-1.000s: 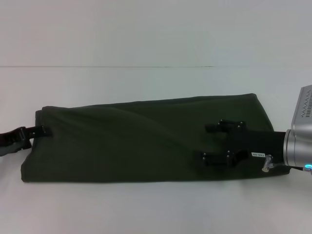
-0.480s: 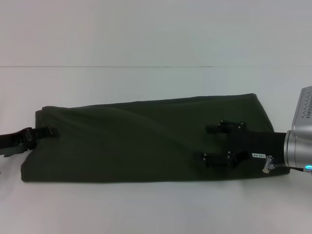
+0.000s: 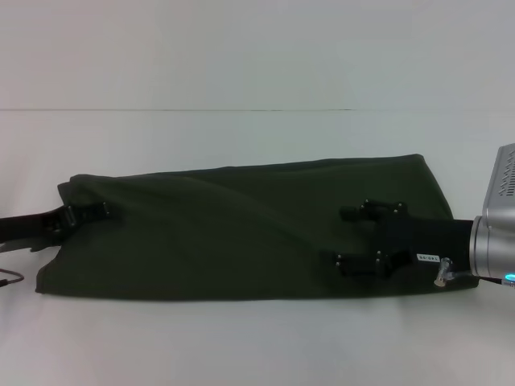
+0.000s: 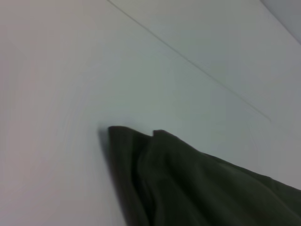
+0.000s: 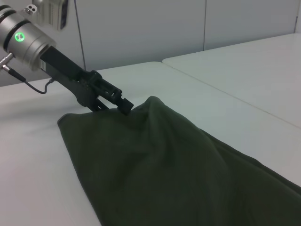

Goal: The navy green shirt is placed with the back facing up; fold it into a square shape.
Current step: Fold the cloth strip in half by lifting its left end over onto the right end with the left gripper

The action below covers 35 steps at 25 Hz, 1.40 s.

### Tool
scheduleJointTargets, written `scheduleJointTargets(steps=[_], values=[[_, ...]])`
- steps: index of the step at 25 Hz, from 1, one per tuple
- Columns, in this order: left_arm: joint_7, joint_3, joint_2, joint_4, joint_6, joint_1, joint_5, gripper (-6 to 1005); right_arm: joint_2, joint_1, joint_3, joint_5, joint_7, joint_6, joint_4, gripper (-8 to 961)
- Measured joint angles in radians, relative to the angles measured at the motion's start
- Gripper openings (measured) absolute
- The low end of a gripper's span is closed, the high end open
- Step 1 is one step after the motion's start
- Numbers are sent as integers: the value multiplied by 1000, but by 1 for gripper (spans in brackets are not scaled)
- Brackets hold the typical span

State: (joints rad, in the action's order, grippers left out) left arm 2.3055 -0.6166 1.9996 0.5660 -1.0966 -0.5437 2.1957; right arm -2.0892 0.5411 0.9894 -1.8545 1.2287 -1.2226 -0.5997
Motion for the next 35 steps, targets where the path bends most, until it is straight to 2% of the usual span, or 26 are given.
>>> scheduleJointTargets(steps=[7, 16, 21, 30, 35], values=[[-1, -9, 16, 0, 0, -19, 2, 880, 0, 0, 1, 0, 0, 0, 1, 884], [0, -74, 14, 2, -5, -22, 4, 877, 0, -1, 2, 0, 0, -4, 2, 884], [-1, -83, 10, 2, -6, -23, 6, 777, 0, -1, 2, 0, 0, -5, 0, 884], [-2, -96, 9, 4, -2, -25, 7, 427, 0, -1, 2, 1, 0, -6, -2, 884], [-2, -134, 4, 6, 1, -26, 7, 250, 0, 0, 2, 1, 0, -6, -2, 884]])
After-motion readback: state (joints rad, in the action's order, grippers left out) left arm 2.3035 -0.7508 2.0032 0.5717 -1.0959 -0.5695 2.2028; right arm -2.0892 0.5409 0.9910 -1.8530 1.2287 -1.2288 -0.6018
